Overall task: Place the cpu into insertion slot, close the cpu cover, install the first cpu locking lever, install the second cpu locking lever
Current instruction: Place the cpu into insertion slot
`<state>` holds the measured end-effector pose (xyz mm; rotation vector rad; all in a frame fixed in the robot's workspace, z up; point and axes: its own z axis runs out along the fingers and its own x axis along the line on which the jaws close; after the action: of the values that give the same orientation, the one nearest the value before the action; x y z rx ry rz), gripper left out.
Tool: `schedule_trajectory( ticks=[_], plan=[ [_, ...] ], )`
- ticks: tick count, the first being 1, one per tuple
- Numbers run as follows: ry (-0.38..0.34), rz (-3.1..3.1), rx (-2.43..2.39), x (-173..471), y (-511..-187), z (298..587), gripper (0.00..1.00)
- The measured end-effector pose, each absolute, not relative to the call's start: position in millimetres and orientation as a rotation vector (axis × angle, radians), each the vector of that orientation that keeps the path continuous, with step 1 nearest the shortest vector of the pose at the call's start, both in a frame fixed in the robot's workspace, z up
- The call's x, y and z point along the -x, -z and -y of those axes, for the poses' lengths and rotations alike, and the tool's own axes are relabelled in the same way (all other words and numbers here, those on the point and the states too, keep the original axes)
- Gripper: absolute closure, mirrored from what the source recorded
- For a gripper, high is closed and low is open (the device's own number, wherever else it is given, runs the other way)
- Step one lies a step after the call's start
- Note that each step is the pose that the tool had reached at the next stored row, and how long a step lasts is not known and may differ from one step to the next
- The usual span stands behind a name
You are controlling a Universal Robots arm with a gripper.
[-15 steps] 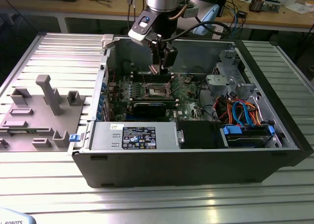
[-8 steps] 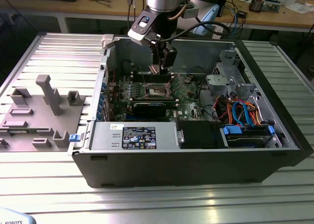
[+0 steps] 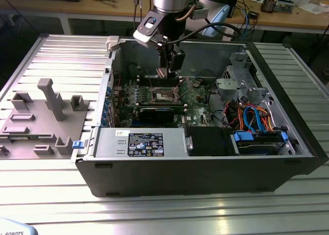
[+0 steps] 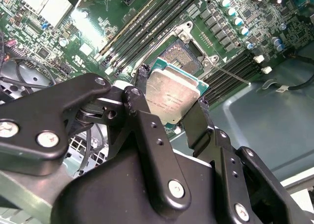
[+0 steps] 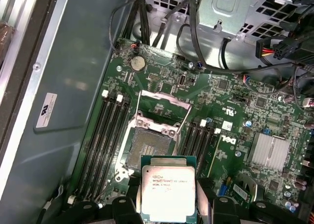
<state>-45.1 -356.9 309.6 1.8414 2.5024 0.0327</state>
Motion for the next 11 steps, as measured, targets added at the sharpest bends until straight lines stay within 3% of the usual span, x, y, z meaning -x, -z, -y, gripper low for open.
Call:
schedule_trajectory(
  ticks=[11],
  plan=[
    [-0.032, -2.480, -1.871, 45.1, -309.4, 356.9, 0.46]
  ],
)
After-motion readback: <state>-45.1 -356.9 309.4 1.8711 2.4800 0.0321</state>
